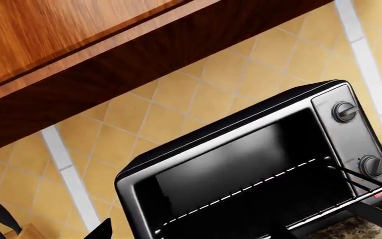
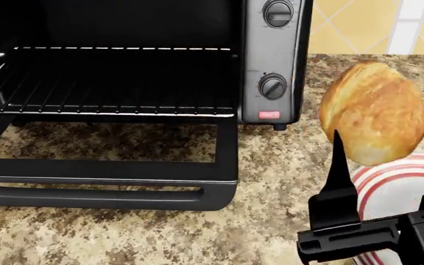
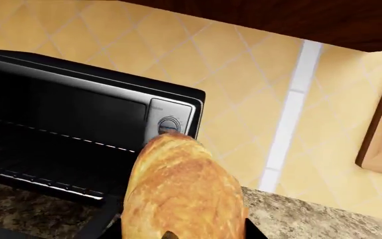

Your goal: Pick the bread from the rack and place it on the plate on the counter.

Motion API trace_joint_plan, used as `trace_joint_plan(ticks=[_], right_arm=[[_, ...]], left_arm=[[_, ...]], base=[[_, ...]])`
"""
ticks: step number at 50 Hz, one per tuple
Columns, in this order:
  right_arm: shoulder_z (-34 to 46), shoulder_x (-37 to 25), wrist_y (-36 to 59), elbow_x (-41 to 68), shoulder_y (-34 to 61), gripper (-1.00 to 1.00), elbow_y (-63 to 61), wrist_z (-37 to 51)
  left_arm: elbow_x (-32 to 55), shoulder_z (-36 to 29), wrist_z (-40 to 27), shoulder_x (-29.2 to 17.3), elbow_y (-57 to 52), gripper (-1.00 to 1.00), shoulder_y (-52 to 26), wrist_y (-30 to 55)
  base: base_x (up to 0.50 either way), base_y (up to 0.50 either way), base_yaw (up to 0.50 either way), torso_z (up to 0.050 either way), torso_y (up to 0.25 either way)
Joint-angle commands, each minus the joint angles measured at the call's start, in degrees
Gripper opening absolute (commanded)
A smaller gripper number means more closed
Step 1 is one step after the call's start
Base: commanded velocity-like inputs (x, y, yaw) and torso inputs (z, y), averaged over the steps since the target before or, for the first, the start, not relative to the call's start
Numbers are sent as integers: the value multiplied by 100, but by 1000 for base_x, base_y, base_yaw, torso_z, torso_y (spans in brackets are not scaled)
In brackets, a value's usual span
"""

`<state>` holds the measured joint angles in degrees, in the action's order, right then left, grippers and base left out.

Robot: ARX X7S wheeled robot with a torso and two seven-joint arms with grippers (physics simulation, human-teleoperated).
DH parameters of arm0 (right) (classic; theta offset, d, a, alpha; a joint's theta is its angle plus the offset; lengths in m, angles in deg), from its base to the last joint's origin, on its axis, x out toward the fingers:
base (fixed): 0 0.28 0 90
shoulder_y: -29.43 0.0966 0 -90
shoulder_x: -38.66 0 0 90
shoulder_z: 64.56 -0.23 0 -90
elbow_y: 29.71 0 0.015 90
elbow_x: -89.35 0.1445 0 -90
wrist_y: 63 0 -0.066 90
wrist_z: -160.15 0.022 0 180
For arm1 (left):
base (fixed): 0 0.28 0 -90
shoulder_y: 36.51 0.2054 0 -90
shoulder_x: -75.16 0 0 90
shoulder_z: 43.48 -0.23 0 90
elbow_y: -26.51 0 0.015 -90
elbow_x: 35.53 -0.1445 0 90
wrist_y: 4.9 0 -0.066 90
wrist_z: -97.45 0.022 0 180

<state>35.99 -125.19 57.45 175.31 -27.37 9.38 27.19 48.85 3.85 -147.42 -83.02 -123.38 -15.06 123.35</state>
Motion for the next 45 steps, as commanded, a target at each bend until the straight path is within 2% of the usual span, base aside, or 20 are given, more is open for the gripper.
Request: trace_joint_plan(ticks=[1,3,5,8,16,23,33,45], right_arm=[[-1117,-1272,-687,262,-1500,-100,-246,431],[-1694,-1238,-370,449,-1866,-100,-271,500],[-2791,-826,511,735,-2287,-100,-249,457],[-3721,-464,1328,978,-2634,-100,-194,364],[-4347,-152,2096,999,-2956,-100,8,153],[-4562,89,2450,772,-3175,-100,211,-102],[-4387,419,2564,147,-3367,-100,488,-467],[-3304,506,2243,-396,-2954,-100,838,-658]], left_arm=[[-139,-249,25,-75,0,100,-73,-201],[-211,-324,39,-80,1,100,-53,-252],[-241,-376,56,-107,2,100,-71,-303],[-272,-460,59,-120,1,100,-114,-360],[-305,-692,53,-176,2,100,-291,-468],[-243,-874,-4,-151,2,100,-503,-458],[-278,-1153,-33,-195,-1,100,-687,-576],[-269,-1358,-81,-157,17,100,-851,-601]], base=[[0,0,0,0,0],[0,0,0,0,0],[0,0,0,0,0],[0,0,0,0,0],[0,0,0,0,0],[0,0,0,0,0],[0,0,0,0,0],[0,0,0,0,0]])
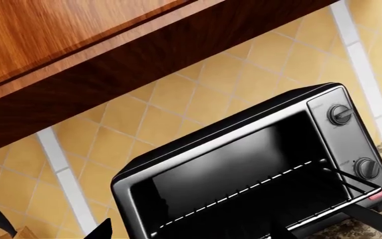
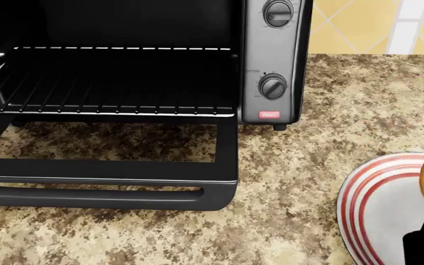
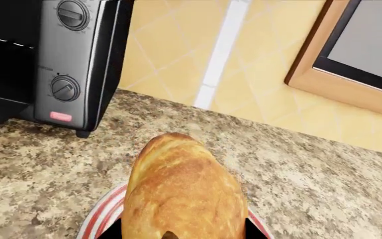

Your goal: Pick the bread from the rack and place it on the plate on the counter.

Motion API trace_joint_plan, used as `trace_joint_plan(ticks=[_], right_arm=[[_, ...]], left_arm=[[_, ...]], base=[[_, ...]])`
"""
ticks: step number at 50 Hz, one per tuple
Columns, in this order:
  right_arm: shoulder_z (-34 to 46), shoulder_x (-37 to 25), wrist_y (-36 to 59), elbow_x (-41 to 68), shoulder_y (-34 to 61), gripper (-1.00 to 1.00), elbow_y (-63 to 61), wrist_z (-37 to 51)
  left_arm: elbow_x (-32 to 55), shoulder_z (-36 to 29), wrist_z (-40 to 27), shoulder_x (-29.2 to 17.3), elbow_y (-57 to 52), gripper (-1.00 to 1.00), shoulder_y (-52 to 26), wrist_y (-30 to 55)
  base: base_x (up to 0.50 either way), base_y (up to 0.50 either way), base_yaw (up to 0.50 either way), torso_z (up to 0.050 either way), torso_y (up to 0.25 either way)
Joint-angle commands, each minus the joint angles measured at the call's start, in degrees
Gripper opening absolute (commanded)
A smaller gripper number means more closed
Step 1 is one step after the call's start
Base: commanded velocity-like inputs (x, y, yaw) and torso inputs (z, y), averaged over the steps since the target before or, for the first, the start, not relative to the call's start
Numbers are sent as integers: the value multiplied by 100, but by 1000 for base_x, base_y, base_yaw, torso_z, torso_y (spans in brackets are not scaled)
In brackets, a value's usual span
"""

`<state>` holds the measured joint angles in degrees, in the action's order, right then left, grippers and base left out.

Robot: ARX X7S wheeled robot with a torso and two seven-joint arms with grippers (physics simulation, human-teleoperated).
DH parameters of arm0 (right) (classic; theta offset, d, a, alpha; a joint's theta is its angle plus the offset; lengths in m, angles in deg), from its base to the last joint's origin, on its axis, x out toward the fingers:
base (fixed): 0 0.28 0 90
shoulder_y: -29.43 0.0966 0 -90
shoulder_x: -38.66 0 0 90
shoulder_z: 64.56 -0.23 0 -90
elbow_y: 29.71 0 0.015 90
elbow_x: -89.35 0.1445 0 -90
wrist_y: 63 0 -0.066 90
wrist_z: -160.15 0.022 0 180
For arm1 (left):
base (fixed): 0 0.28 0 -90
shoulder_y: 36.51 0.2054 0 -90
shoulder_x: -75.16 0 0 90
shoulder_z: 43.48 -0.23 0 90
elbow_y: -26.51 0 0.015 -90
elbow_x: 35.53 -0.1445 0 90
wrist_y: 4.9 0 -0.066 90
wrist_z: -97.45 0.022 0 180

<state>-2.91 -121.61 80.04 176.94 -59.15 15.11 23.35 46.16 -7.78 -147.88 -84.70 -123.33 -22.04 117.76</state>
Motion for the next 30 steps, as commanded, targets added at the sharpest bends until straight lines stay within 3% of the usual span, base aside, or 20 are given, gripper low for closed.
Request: trace_joint_plan(ticks=[1,30], right_arm=[[668,182,-38,-633,240,-100,300,-311],[2003,702,-285,-1612,908,-100,1087,-826]], left_arm=[[3,-203,-37,20,16,100,-163,-36],[149,-439,-133,54,3,100,-496,-28]], base=[[0,0,0,0,0],[0,0,0,0,0]])
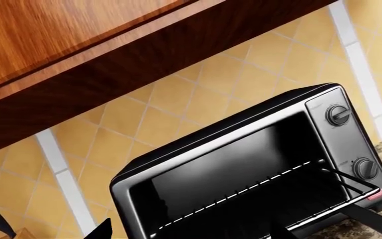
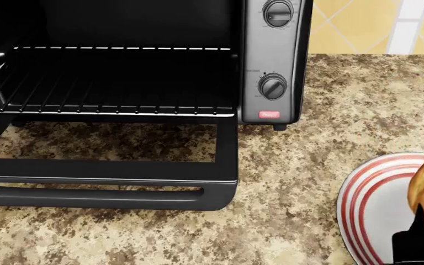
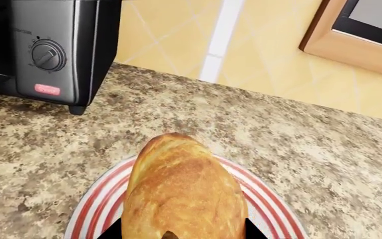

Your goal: Pick the bread from the rack and place it on the plate on the counter.

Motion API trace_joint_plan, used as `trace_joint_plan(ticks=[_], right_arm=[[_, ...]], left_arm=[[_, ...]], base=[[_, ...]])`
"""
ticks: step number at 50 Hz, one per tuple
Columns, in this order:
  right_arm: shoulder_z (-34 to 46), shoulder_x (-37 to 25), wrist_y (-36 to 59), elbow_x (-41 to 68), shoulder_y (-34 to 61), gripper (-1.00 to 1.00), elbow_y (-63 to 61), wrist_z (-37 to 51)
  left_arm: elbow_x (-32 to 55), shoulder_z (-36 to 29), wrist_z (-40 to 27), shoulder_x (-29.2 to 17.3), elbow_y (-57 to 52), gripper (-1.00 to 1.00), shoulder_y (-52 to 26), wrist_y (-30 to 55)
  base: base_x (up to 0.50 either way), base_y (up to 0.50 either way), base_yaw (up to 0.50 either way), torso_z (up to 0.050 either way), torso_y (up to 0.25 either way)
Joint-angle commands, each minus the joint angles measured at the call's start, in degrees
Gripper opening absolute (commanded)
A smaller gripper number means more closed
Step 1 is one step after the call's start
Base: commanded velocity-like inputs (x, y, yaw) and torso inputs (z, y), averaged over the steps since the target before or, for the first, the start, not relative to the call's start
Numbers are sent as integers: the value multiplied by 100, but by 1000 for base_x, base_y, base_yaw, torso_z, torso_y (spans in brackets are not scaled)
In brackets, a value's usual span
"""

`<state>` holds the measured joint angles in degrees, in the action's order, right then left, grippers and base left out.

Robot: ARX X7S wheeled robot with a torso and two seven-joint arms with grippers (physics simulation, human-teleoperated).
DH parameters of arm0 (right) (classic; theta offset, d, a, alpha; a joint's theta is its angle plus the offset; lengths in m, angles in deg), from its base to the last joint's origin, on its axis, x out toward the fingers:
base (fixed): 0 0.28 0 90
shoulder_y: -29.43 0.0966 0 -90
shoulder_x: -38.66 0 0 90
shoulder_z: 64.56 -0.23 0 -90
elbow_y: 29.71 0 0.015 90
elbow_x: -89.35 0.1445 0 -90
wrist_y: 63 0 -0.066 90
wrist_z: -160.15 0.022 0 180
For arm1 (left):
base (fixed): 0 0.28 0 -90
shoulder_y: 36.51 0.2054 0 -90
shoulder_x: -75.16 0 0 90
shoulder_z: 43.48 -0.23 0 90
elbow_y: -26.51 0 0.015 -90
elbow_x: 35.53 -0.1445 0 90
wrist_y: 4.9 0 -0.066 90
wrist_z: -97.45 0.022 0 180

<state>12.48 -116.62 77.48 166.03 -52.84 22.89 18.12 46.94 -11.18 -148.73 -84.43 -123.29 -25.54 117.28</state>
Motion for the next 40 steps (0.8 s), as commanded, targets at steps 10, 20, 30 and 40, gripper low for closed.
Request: trace_joint_plan(ticks=[10,20,30,40], right_arm=[[976,431,-55,-921,690,-100,716,-520],[1148,631,-232,-1185,705,-100,1010,-723],[1008,660,-363,-1217,497,100,1043,-697],[686,570,-404,-1013,212,100,718,-553]], left_arm=[[104,-206,-94,79,-5,100,-262,37],[185,-408,-186,157,-13,100,-503,50],[292,-570,-269,218,-10,100,-725,63],[255,-836,-235,120,-15,100,-952,-92]], base=[[0,0,0,0,0],[0,0,0,0,0],[0,0,0,0,0],[0,0,0,0,0]])
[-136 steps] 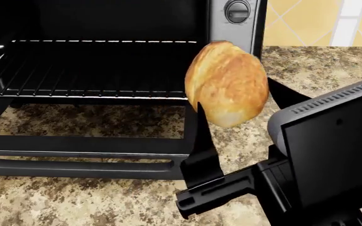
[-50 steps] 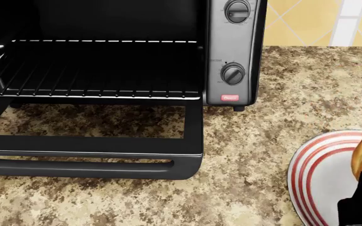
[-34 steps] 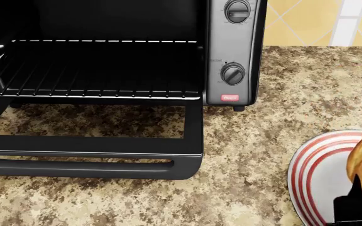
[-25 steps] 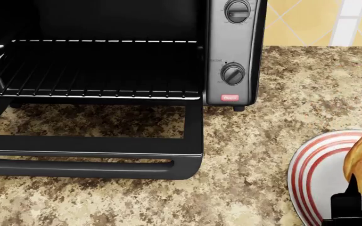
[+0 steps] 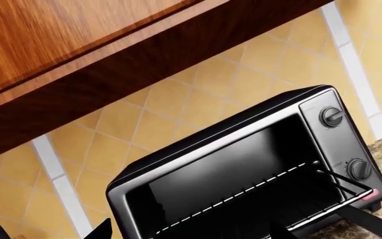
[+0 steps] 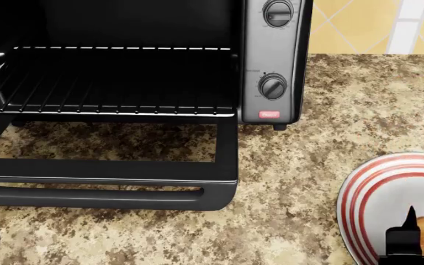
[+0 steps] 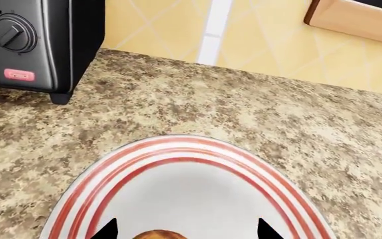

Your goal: Pick the bread from the rack and place it on the plate on the counter.

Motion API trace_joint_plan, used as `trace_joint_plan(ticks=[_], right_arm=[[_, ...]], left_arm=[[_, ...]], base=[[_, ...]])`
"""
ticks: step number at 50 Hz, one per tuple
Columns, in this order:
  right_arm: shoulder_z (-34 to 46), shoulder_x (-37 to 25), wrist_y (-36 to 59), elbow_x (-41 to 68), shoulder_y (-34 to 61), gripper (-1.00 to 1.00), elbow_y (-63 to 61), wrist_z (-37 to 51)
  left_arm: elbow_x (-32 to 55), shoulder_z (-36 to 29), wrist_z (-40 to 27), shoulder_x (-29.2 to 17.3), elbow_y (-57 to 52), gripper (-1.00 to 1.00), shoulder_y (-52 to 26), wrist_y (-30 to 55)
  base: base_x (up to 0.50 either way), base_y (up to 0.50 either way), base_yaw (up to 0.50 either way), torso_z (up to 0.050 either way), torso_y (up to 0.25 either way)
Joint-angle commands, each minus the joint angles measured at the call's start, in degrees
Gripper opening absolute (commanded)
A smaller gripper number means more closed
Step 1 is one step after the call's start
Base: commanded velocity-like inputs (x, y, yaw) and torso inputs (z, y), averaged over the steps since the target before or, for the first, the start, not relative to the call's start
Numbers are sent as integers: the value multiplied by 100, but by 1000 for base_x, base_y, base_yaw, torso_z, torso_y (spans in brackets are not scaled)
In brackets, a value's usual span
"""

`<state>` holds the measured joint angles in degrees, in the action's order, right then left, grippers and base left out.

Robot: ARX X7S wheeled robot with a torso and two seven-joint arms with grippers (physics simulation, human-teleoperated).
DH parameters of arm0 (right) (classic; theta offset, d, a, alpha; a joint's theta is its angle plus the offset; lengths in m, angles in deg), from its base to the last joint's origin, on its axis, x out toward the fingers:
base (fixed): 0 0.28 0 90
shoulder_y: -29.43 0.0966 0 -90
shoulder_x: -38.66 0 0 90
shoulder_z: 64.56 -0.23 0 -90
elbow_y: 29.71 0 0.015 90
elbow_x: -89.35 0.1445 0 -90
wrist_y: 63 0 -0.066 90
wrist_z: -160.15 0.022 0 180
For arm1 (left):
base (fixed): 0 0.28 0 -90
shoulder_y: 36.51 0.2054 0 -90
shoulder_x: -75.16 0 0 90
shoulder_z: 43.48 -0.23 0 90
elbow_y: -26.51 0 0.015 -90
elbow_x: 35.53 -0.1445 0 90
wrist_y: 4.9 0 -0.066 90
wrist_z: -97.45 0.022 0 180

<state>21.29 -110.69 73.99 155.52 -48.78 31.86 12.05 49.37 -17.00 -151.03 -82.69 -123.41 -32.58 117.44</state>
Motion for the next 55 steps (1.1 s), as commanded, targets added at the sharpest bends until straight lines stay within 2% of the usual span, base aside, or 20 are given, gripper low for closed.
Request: trace_joint_plan(ticks=[1,18,39,42,55], right_arm=[[-214,-30,-57,51,-206,100,-225,70],[-786,-352,65,718,-121,100,-1146,587],[-1611,-1091,-35,2448,256,100,-2689,1628],[-1543,-1222,-95,2595,410,100,-2780,1742],[-1902,-1494,-196,3071,552,100,-3069,1882]], left_arm=[[-16,-305,6,-81,-4,100,-264,-143],[-161,-953,-37,-111,-1,100,-654,-439],[-349,-1794,-69,-167,-3,100,-1176,-791],[-367,-1942,-70,-187,-4,100,-1287,-851],[-473,-3045,-106,-239,-5,100,-2156,-1290]], base=[[0,0,0,0,0],[0,0,0,0,0],[0,0,0,0,0],[0,0,0,0,0],[0,0,0,0,0]])
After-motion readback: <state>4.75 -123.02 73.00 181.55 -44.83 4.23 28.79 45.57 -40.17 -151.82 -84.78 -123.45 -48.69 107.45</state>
